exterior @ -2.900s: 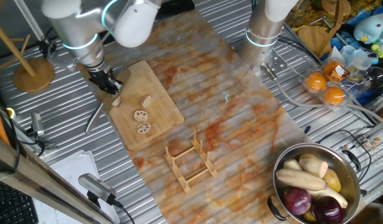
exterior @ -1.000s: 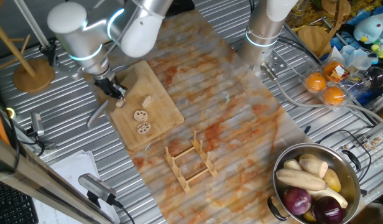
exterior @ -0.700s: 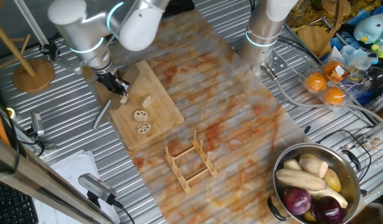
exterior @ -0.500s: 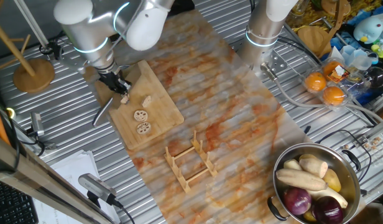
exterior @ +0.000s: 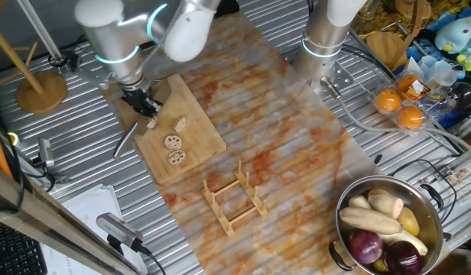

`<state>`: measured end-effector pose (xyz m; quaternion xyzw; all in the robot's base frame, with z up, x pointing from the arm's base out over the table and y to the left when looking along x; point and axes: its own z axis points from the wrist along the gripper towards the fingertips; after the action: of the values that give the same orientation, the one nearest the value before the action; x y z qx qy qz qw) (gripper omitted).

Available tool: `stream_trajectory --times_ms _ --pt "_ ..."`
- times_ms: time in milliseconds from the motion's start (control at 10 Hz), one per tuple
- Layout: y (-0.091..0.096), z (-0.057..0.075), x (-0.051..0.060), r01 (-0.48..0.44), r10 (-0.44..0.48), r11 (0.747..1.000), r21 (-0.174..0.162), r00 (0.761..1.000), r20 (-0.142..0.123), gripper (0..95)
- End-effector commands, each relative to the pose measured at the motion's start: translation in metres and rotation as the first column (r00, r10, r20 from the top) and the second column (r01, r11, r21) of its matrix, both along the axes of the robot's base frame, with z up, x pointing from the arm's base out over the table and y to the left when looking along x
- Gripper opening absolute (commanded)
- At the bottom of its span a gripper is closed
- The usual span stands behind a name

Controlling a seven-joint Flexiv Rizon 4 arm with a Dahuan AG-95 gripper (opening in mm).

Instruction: Slice the lotus root

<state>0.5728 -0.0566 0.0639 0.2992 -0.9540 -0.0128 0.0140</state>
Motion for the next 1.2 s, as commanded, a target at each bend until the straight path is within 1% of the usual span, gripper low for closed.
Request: stream_trajectory --times_ms 100,200,300,400,500,600,700,900,1000,1100,1200 --pt "0.000 0.000 0.006 -0.007 0.007 1.000 0.001 1.000 -0.031 19.0" --pt "0.000 0.000 0.007 -0.009 0.010 1.000 0.002 1.000 -0.023 38.0" --pt "0.000 0.001 0.008 0.001 -0.001 1.000 -0.001 1.000 -0.020 38.0" --pt "0.001 0.002 0.010 0.012 -0.012 1.000 -0.003 1.000 -0.017 19.0" --pt "0.003 0.007 0.013 0.023 -0.023 1.000 -0.003 1.000 -0.015 0.0" --pt "0.004 0.009 0.014 0.025 -0.025 1.000 -0.003 1.000 -0.015 0.0" --pt "0.006 0.013 0.018 0.037 -0.037 0.999 -0.005 0.999 -0.024 0.0" --pt "0.005 0.011 0.019 0.038 -0.039 0.999 -0.013 0.998 -0.040 0.0" --pt "0.004 0.010 0.019 0.055 -0.055 0.998 -0.007 0.996 -0.073 0.0" --pt "0.004 0.011 0.018 0.059 -0.060 0.998 -0.009 0.993 -0.098 0.0" --pt "0.004 0.014 0.015 0.057 -0.058 0.998 -0.012 0.992 -0.115 0.0"
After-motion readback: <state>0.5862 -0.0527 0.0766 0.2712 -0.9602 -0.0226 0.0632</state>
